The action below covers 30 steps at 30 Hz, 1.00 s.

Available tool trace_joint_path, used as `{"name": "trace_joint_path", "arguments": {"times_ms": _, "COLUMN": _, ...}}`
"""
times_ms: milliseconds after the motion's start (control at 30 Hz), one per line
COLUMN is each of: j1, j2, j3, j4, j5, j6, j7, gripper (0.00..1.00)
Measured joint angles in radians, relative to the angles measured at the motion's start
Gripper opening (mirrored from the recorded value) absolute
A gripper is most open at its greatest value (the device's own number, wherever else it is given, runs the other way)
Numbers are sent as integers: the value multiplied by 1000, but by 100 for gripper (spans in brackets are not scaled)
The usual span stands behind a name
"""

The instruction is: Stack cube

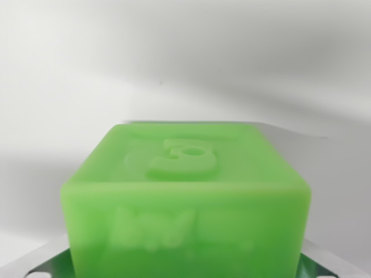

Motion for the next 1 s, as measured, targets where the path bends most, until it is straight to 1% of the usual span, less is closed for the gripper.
{"name": "trace_joint_path", "arguments": {"times_ms": 167, "j1": -4, "j2": -19, "j3": 5, "j4": -6, "j5": 1, "j6": -12, "j7": -1, "gripper": 0}}
{"name": "trace_joint_path", "arguments": {"times_ms": 467, "j1": -17, "j2": -66, "j3": 20, "j4": -18, "j5": 8, "j6": -47, "j7": -6, "gripper": 0}}
{"name": "trace_joint_path", "arguments": {"times_ms": 700, "j1": -27, "j2": -110, "j3": 32, "j4": -27, "j5": 18, "j6": -82, "j7": -15, "gripper": 0}}
{"name": "trace_joint_path", "arguments": {"times_ms": 1000, "j1": -38, "j2": -178, "j3": 48, "j4": -40, "j5": 41, "j6": -135, "j7": -30, "gripper": 0}}
